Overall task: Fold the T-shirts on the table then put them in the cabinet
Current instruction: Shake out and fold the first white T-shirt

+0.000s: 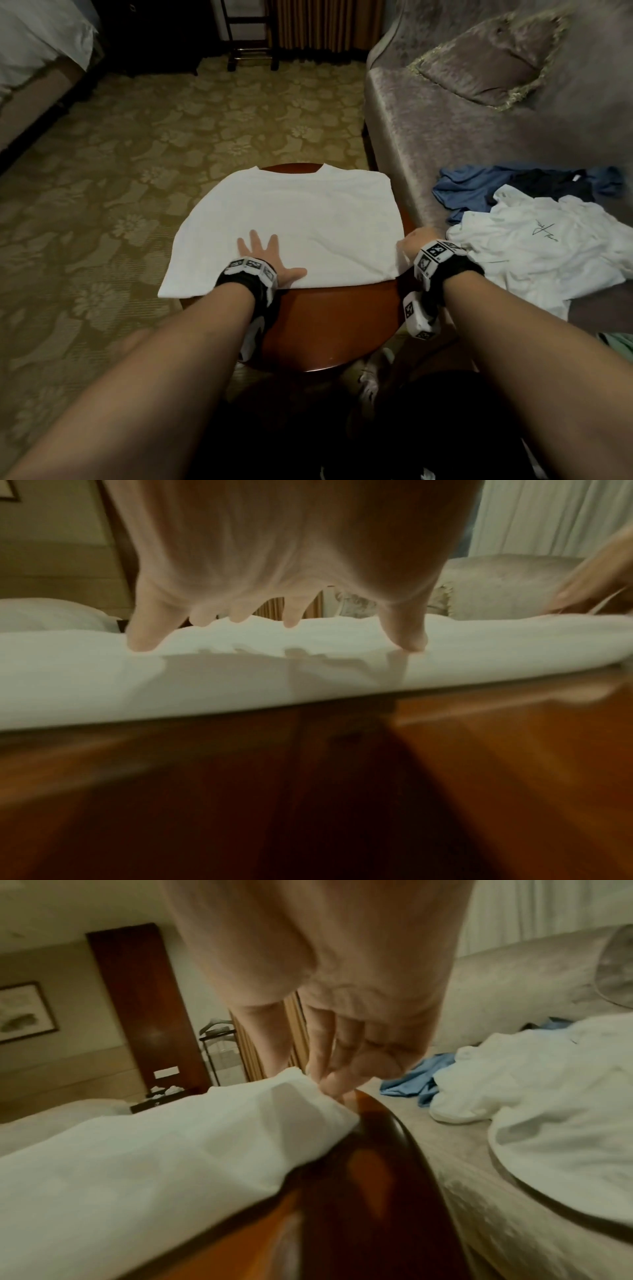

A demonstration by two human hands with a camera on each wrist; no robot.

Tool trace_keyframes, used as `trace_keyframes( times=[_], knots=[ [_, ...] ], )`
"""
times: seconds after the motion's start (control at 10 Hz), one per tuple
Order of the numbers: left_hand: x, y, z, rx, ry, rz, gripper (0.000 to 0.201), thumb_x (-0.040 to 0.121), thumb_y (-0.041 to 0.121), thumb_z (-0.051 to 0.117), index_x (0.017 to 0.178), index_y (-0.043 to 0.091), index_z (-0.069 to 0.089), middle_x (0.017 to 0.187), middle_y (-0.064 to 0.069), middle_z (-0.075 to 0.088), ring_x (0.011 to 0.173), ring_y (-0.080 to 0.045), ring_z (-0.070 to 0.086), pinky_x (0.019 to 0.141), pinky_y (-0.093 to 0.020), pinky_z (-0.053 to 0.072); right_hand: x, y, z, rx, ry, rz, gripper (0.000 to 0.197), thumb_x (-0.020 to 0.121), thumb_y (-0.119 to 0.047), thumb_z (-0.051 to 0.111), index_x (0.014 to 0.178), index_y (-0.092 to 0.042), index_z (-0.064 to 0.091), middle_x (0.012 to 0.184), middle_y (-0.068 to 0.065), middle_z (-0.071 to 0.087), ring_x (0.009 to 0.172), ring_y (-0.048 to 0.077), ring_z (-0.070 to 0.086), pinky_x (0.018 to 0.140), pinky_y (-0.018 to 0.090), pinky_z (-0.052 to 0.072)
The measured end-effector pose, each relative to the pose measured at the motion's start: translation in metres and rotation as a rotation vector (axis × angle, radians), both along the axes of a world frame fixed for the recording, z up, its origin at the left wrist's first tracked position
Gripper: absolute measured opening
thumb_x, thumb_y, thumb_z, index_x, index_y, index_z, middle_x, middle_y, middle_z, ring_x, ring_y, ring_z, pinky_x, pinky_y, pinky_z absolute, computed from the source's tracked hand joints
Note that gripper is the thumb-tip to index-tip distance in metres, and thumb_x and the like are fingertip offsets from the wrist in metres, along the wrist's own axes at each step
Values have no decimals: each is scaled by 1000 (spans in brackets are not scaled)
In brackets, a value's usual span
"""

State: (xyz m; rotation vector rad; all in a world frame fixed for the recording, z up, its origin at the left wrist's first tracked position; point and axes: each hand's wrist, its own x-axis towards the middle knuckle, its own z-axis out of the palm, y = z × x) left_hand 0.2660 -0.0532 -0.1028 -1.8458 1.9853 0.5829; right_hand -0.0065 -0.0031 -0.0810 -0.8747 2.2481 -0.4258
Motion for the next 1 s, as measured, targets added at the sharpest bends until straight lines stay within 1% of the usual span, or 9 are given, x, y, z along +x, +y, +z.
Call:
trace_keyframes(
  times=[0.1,0.2,0.3,0.4,0.5,0.6,0.7,0.9,1.0],
  knots=[
    [-19,9,-5,67,17,17,113,72,80,51,151,30,-12,157,-12,-23,142,-45,-15,116,-57,8,-3,3,1,140,140,183,32,99,-18,44,128,-9,53,131,9,55,118,25,54,78,21,47],
    [-22,9,-11,95,-28,13,117,68,83,51,150,32,-16,156,-12,-26,141,-46,-17,115,-60,9,-17,3,-7,40,15,139,41,90,-18,63,128,-4,56,130,13,57,120,27,54,42,5,37],
    [-23,5,-13,113,-47,16,120,65,86,49,149,32,-17,155,-13,-27,141,-47,-17,115,-60,8,-20,2,-2,-17,-7,71,34,90,-16,60,122,-3,61,126,15,60,119,29,55,60,12,40],
    [-24,3,-13,116,-65,14,121,64,88,48,149,33,-17,155,-13,-27,141,-48,-16,114,-59,6,-20,2,-1,-8,38,48,32,96,-4,44,126,-5,55,129,11,57,122,26,52,92,30,47],
    [-24,2,-13,127,-76,15,123,62,89,49,149,33,-18,155,-13,-27,141,-48,-16,114,-59,6,-29,3,-11,-3,224,165,34,97,-3,39,127,-6,54,128,10,57,120,26,53,96,34,46],
    [-25,3,-13,129,-80,17,122,63,88,49,149,33,-18,155,-13,-27,141,-48,-16,114,-60,6,-35,5,-20,-65,182,114,36,97,-4,38,130,-1,51,131,13,55,122,27,51,97,31,45],
    [-25,4,-13,124,-79,21,122,63,88,49,149,33,-18,155,-13,-27,141,-47,-16,115,-59,7,-32,1,-15,-203,-96,-161,33,97,-12,44,125,0,57,128,17,58,119,30,53,95,30,42],
    [-25,4,-13,124,-81,20,121,64,87,49,149,32,-18,155,-13,-27,141,-48,-16,115,-59,6,-36,-9,-22,-224,-50,-16,33,98,-8,44,126,6,54,130,21,56,120,31,52,96,27,38],
    [-25,4,-14,118,-79,19,121,64,87,49,149,32,-18,155,-13,-27,141,-48,-16,115,-59,5,-38,-9,-22,-332,-85,-71,30,99,-12,45,116,7,61,120,25,60,108,34,56,82,19,45]
  ],
)
